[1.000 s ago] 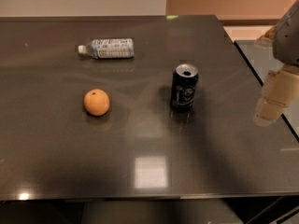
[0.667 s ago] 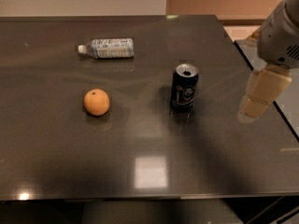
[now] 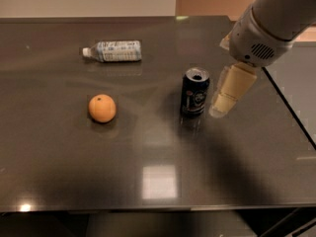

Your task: Move pepsi can near orange

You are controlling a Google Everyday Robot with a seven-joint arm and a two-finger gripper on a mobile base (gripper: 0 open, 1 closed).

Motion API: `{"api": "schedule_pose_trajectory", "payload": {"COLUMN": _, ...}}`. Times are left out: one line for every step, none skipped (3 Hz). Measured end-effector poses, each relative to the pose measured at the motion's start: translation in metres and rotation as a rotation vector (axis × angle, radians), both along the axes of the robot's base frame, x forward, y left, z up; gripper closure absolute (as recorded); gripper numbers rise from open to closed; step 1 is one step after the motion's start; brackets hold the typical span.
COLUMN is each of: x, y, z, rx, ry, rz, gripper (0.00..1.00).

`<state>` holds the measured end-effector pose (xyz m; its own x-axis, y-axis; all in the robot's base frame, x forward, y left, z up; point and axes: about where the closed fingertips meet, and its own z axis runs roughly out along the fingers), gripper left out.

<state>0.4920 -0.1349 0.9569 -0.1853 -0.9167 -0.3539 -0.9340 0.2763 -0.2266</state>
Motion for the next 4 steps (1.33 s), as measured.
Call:
{"api": "schedule_pose_trajectory", "payload": {"x": 0.023, "y": 0.015, "z": -0.014, "rx": 0.032, "ry": 0.015, "rz": -0.008, "gripper": 0.0}}
{"api": "schedule_pose_trajectory", "payload": {"x": 0.039, "y": 0.027, "z": -0.032, "rx": 0.048, "ry": 0.045, "rz": -0.008, "gripper": 0.0}}
{"api": "schedule_pose_trajectory", "payload": {"x": 0.049, "y": 0.032, "z": -0.046, "rx": 0.05, "ry": 0.068, "rz": -0.007, "gripper": 0.0}}
{"api": "schedule_pose_trajectory", "payload": {"x": 0.054, "y": 0.032, "z": -0.053, "rx": 0.043, "ry": 0.078, "rz": -0.005, "gripper": 0.18}}
